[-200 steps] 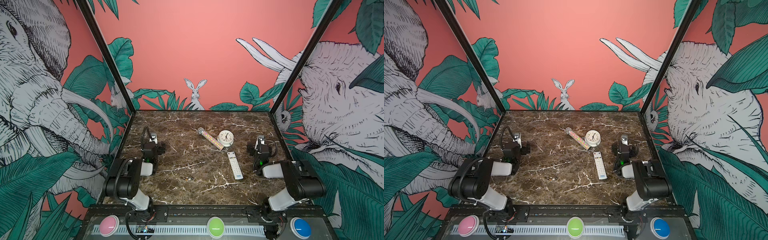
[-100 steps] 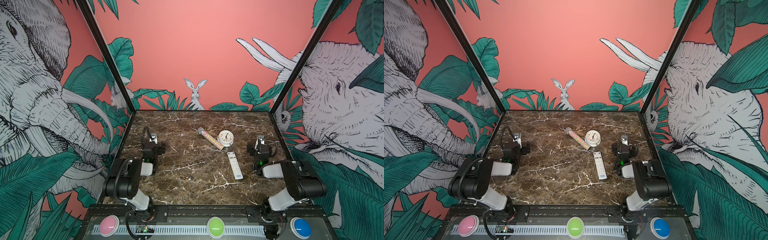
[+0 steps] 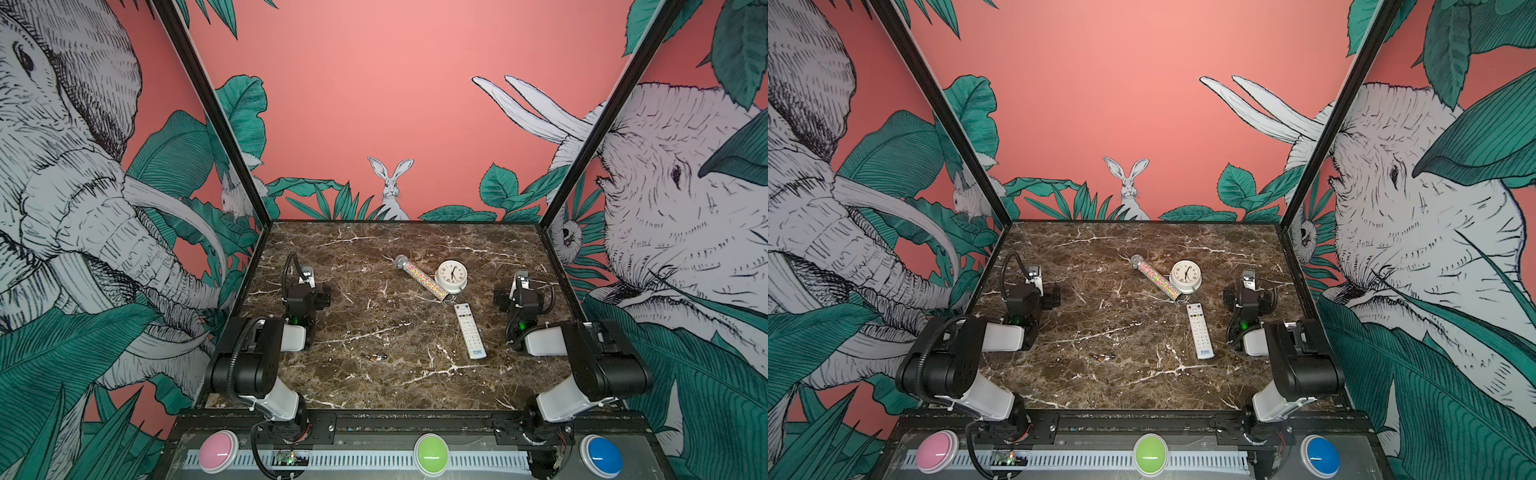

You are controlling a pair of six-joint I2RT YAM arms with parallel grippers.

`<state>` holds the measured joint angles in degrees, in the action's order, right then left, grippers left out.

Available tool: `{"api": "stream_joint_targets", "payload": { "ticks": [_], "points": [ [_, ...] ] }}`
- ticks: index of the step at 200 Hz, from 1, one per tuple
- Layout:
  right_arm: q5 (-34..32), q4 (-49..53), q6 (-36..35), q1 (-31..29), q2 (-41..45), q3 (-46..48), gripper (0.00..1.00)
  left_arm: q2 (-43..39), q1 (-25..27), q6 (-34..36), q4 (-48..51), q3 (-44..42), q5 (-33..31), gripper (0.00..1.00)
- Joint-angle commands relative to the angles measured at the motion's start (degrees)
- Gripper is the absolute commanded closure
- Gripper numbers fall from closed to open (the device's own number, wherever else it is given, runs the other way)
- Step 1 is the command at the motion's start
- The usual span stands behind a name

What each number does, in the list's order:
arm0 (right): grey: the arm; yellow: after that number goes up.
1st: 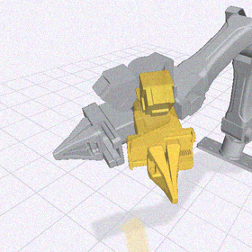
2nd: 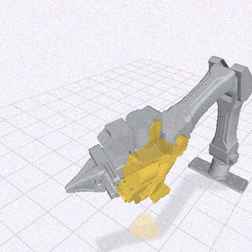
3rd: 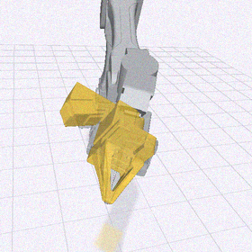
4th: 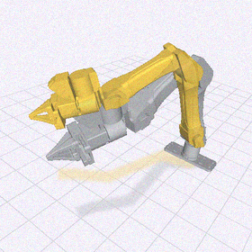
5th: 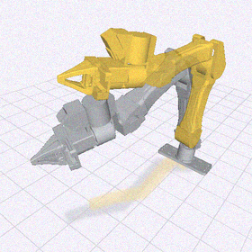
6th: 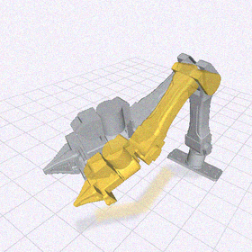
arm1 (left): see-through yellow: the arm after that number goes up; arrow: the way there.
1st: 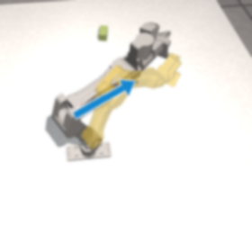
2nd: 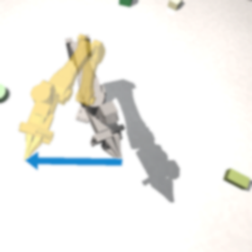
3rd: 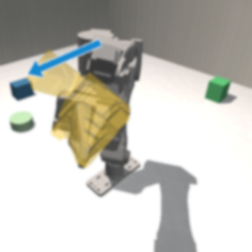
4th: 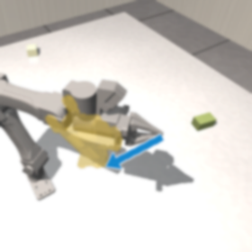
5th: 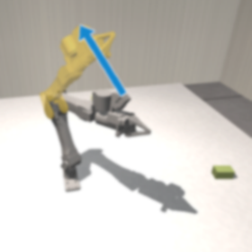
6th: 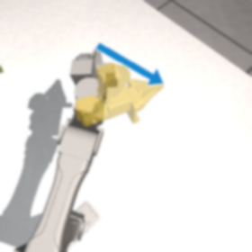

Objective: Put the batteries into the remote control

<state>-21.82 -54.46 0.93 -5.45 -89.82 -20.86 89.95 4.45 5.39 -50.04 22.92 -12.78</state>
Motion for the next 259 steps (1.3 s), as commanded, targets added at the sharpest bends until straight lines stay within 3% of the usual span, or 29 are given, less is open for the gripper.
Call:
{"api": "stream_joint_targets", "payload": {
  "ticks": [1,80,144,182,216,259],
  "points": [
    [0.2,-0.9,0.5,0.3,0.8,-0.2,0.01,-1.1,-0.1,-0.1,-1.2,-0.2,0.5,0.00],
    [1.0,-0.5,-0.1,0.3,3.0,0.5,0.01,-1.7,-0.1,0.2,-1.3,0.1,0.5,0.00],
    [1.8,15.7,0.9,-0.4,15.5,-2.3,0.01,-13.7,-0.1,-2.7,21.4,4.8,-0.5,0.00],
    [0.9,36.6,10.6,-1.6,24.6,-7.1,0.01,-23.6,0.5,-7.9,34.4,5.8,2.0,0.00],
    [8.2,51.6,15.2,-2.4,26.4,-13.2,0.01,-29.3,1.9,-16.5,51.4,11.1,0.4,0.00],
    [10.7,64.0,17.1,-8.5,27.9,-16.8,0.01,-27.5,5.1,-21.5,65.8,18.7,9.7,0.00]
  ]
}}
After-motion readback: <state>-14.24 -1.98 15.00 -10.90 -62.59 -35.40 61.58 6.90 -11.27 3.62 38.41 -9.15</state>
